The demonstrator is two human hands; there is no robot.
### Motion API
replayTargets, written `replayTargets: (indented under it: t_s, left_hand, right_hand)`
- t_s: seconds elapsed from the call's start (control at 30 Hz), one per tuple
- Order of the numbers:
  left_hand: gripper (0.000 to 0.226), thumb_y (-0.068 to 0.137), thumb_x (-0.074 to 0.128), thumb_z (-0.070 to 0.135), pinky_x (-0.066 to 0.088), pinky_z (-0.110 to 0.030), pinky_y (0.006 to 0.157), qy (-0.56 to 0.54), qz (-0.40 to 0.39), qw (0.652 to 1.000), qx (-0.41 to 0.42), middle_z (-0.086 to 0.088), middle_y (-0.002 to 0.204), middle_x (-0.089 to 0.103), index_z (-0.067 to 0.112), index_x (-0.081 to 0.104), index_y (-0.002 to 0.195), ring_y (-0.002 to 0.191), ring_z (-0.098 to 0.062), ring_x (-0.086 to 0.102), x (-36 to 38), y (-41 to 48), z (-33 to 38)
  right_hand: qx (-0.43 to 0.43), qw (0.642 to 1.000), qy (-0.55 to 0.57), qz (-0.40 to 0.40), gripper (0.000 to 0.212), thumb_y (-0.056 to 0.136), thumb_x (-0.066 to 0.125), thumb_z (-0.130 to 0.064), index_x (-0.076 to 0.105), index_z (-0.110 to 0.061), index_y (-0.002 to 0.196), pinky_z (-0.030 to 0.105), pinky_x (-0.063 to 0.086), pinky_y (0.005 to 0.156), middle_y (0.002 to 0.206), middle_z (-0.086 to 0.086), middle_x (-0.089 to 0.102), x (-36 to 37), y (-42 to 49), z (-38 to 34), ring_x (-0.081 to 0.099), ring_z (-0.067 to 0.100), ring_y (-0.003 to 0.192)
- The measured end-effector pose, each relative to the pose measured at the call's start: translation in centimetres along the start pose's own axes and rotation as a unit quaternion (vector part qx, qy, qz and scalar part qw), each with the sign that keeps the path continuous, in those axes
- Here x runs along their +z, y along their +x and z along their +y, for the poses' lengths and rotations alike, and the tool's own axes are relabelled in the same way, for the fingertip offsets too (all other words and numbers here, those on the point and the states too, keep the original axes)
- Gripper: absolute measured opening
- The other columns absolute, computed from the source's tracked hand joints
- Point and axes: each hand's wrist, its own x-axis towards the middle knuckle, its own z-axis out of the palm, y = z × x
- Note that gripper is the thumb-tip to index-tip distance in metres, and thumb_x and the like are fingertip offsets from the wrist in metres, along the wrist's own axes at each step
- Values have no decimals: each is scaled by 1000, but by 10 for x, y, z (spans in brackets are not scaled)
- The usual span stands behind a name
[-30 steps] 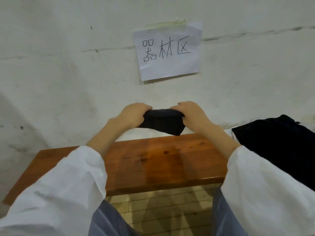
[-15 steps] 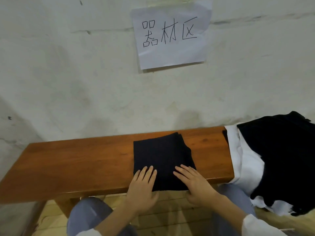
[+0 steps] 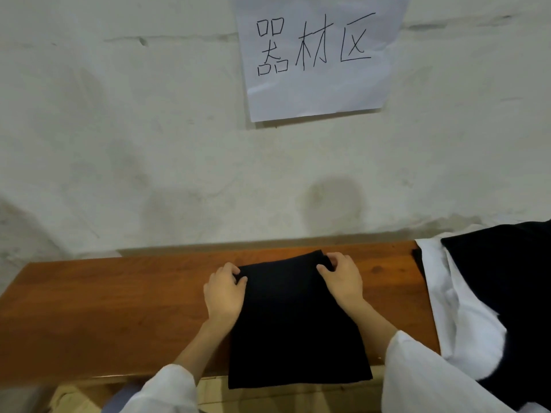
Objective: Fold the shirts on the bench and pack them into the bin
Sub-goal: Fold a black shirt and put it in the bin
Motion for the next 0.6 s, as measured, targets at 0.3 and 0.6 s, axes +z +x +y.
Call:
replayTargets:
  t_s: [0.3,0.6]
  left_hand:
    - [20,92,53,14,44,-42,68,-169,119,978,32,6,75,53,28,39,90,73,-31,54,-7,-8,1]
    - [41,91,49,19,35,-45,102,48,63,992,95,-10,133,51,12,49,131,126,-30,45,14,-2,9]
  right_hand:
    - [-109,977,37,181,14,94,56,-25,60,-17,105,38,46,86,95,-7,57,0,-10,-22,55,16,92]
    - [-153,961,-225,35,49,99,39,-36,36,-15,143,39,23,113,150,6,33,20,0,-21,25,25,141]
